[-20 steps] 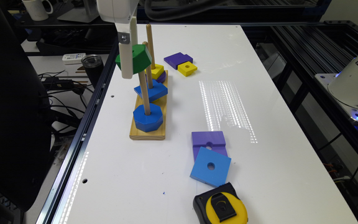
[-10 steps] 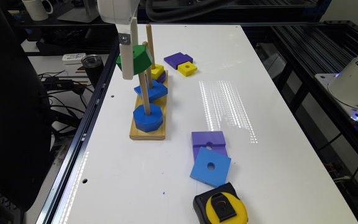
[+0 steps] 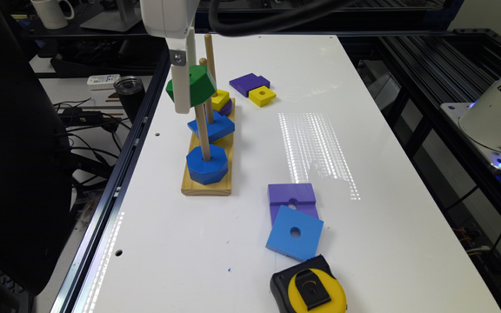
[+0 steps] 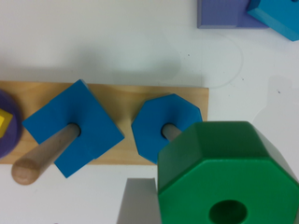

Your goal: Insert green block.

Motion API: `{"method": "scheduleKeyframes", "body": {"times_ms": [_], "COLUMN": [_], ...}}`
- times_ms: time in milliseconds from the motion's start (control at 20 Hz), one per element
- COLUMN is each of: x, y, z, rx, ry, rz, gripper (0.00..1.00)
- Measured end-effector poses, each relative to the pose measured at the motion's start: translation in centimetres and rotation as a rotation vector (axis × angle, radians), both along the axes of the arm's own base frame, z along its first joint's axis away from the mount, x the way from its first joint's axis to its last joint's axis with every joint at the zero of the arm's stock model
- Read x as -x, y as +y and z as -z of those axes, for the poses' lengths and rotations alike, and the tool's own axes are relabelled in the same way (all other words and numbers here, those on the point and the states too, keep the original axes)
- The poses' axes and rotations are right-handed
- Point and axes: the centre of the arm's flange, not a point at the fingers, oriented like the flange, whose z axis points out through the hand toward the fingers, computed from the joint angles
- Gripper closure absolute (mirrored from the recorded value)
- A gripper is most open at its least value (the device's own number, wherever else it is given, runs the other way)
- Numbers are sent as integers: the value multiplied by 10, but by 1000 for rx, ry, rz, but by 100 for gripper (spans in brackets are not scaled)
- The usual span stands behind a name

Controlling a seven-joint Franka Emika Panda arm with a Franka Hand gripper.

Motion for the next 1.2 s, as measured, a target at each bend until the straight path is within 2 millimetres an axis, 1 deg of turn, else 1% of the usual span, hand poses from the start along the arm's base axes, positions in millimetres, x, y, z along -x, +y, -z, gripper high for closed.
{"method": "scheduleKeyframes", "body": {"times_ms": [550,750,950,1200], "x": [1,4,5,5], "y": [0,0,-1,-1], "z": [5,9,21,22], "rx": [1,1,-1,1], "ry": [8,14,12,13], "rz": [0,-1,-1,-2], "gripper": [100,100,100,100]}}
